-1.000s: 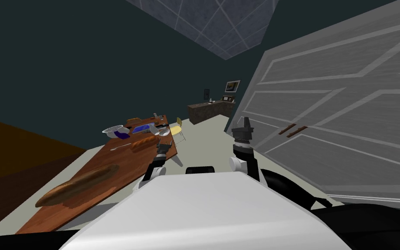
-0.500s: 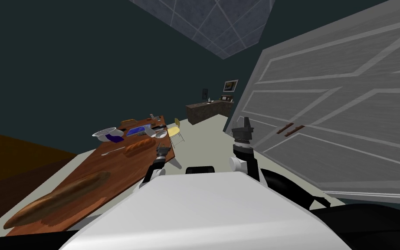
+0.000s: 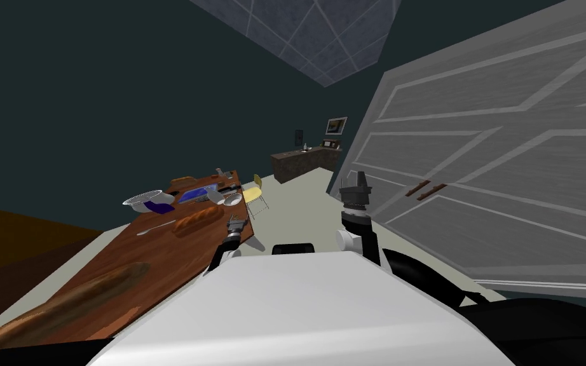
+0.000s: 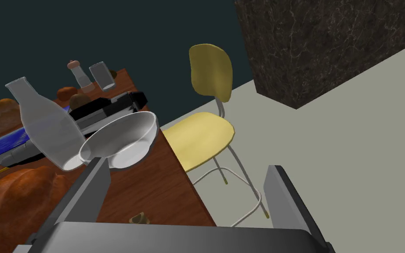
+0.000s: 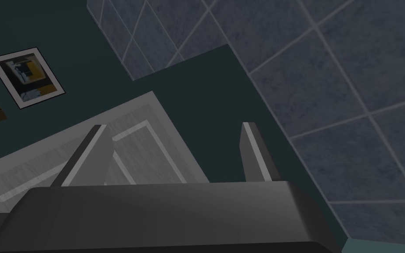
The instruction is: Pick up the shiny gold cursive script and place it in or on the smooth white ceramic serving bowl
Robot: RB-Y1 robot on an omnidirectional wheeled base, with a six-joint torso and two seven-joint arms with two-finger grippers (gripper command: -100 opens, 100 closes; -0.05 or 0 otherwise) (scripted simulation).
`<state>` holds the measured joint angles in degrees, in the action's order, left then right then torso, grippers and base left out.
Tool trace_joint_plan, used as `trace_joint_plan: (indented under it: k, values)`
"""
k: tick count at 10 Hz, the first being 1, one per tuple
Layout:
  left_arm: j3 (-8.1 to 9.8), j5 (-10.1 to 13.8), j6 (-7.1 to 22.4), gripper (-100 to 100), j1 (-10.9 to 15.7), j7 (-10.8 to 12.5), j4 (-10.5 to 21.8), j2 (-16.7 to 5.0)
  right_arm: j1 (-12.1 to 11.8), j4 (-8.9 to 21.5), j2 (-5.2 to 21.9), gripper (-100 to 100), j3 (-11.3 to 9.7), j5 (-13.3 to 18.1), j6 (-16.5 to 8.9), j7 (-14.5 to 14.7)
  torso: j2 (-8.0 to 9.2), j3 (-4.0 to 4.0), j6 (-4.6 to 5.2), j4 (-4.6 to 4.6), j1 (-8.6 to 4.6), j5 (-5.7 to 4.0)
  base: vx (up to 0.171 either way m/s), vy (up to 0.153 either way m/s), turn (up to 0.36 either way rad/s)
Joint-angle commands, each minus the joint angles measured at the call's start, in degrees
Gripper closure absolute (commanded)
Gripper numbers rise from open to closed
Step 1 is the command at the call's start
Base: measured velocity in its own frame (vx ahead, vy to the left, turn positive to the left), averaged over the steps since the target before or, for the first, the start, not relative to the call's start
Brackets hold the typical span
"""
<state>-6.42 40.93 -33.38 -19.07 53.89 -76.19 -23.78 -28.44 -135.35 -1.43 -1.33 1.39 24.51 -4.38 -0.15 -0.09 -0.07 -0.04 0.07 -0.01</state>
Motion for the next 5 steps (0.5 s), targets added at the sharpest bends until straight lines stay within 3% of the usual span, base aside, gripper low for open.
trace_joint_plan:
  k: [1, 2, 5]
  values:
    - [-0.15, 1.6, -0.4, -100, 0.4, 2.4, 2.9, 0.3, 0.0, 0.0, 0.0, 0, 0.0, 0.0, 0.0, 0.0, 0.0, 0.0, 0.0, 0.0, 0.0, 0.0, 0.066, 0.008, -0.01]
    - [-0.15, 1.6, -0.4, -100, 0.4, 2.4, 3.2, 0.3, 0.0, 0.0, 0.0, 0, 0.0, 0.0, 0.0, 0.0, 0.01, 0.01, 0.0, 0.0, -0.01, 0.0, 0.055, 0.004, -0.004]
    - [-0.06, 5.5, -0.9, -100, 1.5, 8.0, 10.0, 1.1, 0.0, 0.0, 0.0, 0, 0.0, 0.0, 0.0, 0.0, -0.08, -0.04, -0.01, -0.01, 0.05, 0.01, 0.102, 0.025, 0.015]
